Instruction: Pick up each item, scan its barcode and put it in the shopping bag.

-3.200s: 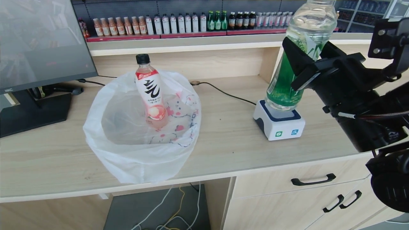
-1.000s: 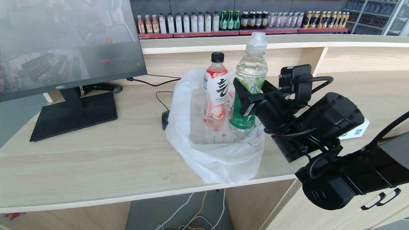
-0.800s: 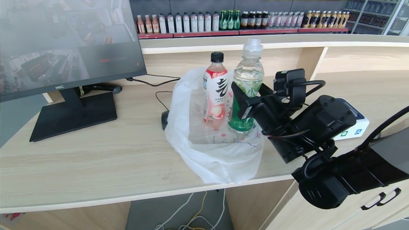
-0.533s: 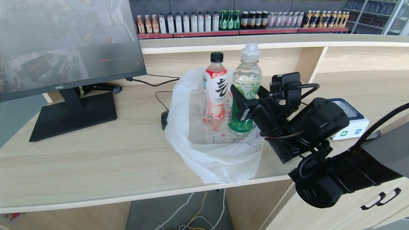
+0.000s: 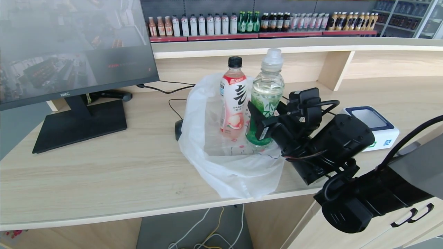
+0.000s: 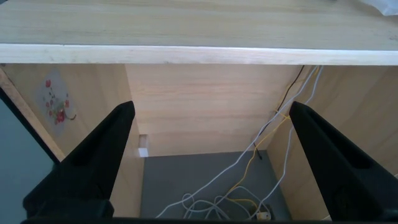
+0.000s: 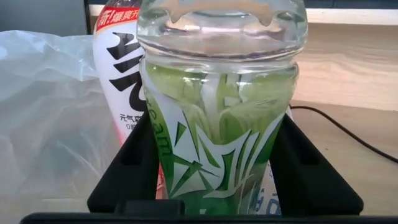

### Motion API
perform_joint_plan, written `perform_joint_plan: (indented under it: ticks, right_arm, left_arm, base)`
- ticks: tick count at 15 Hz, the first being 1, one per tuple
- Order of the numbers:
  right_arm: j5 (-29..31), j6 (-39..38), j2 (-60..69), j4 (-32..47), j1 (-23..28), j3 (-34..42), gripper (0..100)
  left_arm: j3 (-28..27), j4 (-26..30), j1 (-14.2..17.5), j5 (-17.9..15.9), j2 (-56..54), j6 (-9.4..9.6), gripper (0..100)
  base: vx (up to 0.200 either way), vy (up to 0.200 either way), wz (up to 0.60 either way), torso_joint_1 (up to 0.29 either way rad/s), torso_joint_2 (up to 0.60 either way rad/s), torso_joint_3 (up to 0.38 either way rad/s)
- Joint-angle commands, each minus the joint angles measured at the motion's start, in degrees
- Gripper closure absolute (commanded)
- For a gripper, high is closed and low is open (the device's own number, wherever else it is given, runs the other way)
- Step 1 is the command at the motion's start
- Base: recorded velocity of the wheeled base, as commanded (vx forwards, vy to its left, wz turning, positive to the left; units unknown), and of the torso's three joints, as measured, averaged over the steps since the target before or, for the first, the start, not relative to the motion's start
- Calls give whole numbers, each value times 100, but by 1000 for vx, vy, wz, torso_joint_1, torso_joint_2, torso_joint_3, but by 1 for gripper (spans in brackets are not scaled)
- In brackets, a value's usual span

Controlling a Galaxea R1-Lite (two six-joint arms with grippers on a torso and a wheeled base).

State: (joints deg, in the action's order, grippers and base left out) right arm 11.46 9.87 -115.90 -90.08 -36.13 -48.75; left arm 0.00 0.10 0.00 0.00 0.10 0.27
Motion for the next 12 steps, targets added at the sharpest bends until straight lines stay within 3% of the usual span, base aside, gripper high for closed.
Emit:
perform_joint_plan:
  ticks: [1, 12]
  right_arm:
    - [5, -3, -12, 8, -8, 76, 100]
    - [5, -21, -21, 8, -17, 199, 100]
  left_arm:
    - [0, -1, 9, 0, -1, 0, 0]
    - [0, -1, 0, 0, -1, 0, 0]
  base:
    - [0, 0, 0, 0, 0, 0]
    - [0, 0, 0, 0, 0, 0]
